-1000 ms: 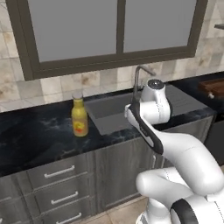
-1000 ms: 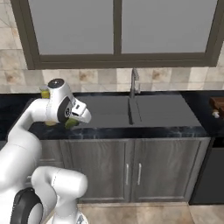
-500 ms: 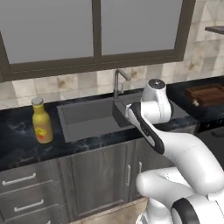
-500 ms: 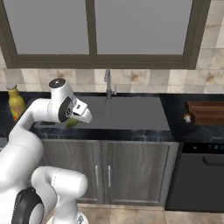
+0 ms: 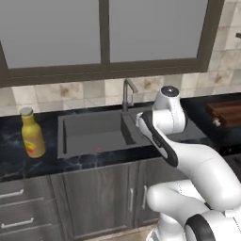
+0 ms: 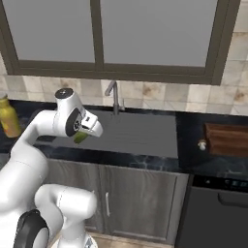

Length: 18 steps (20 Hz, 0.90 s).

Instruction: Pick up all produce items and place them in the sink. Turn on the sink faucet to wash them. Then turn the sink off and put them in the tray.

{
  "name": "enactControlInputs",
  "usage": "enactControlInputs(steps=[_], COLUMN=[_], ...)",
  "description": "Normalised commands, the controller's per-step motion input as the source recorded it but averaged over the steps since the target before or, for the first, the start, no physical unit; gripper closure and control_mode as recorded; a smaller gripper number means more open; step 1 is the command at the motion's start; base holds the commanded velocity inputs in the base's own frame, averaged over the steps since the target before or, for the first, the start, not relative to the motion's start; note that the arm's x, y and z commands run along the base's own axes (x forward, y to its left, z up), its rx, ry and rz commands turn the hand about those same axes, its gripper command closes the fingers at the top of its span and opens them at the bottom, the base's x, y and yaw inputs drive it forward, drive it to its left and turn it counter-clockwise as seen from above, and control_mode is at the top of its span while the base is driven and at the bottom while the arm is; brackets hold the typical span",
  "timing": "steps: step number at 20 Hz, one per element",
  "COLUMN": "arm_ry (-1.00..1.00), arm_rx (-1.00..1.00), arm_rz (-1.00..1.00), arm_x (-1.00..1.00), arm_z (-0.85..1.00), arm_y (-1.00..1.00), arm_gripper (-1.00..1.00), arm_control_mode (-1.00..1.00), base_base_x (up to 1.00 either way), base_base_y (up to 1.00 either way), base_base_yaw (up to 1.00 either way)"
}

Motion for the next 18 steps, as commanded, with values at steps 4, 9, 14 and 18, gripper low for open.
enactControlInputs(steps=[4, 9, 14, 18], arm_ry=[0.00, 0.00, 0.00, 0.00], arm_rx=[0.00, 0.00, 0.00, 0.00], arm_rz=[0.00, 0.00, 0.00, 0.00], arm_x=[0.00, 0.00, 0.00, 0.00], arm_z=[0.00, 0.00, 0.00, 0.00], arm_y=[0.00, 0.00, 0.00, 0.00], arm_gripper=[1.00, 1.00, 1.00, 1.00], arm_control_mode=[1.00, 1.00, 1.00, 1.00], base_base_x=[0.34, 0.36, 0.44, 0.44], base_base_y=[-0.77, -0.61, -0.37, -0.42], base_base_yaw=[0.21, 0.17, 0.13, 0.05])
